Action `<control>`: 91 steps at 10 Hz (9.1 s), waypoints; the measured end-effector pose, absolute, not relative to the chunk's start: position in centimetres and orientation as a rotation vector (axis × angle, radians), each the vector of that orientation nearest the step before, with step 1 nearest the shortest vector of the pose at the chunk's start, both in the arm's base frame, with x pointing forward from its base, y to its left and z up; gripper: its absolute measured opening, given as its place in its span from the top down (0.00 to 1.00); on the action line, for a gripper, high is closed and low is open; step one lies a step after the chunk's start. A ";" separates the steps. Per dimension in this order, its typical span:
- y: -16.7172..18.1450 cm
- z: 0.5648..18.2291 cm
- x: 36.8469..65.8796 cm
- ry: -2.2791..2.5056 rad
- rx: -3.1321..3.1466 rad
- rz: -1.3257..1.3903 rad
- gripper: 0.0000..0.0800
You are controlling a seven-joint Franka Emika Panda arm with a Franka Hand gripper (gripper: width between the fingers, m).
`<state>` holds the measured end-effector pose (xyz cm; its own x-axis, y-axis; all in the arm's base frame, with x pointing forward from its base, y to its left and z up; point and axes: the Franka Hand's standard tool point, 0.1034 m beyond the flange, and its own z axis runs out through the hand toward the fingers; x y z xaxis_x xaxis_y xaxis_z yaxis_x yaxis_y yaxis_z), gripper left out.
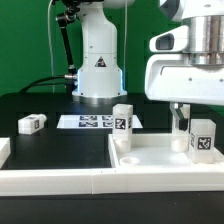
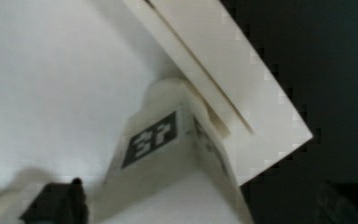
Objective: Assemble square table
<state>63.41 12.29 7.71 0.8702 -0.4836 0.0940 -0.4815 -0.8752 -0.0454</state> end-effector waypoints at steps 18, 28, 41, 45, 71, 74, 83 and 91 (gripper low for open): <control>11.1 7.5 63.1 1.545 -2.688 -0.107 0.64; 11.5 7.4 63.0 1.982 -2.400 -0.041 0.35; 11.9 7.5 63.4 0.259 -3.144 -0.152 0.19; 11.7 7.5 63.4 -0.077 -3.174 -0.152 0.19; 7.5 9.9 62.3 0.555 -3.159 -0.080 0.19; 3.9 11.0 60.2 0.282 -3.184 -0.079 0.19; -5.7 11.5 59.5 0.245 -3.206 -0.076 0.19; -20.8 10.3 54.2 0.029 -3.234 -0.003 0.19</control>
Offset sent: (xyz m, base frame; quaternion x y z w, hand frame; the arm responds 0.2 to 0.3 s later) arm -0.0058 0.0042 -0.0012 0.0088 -0.0028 -0.2088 0.9779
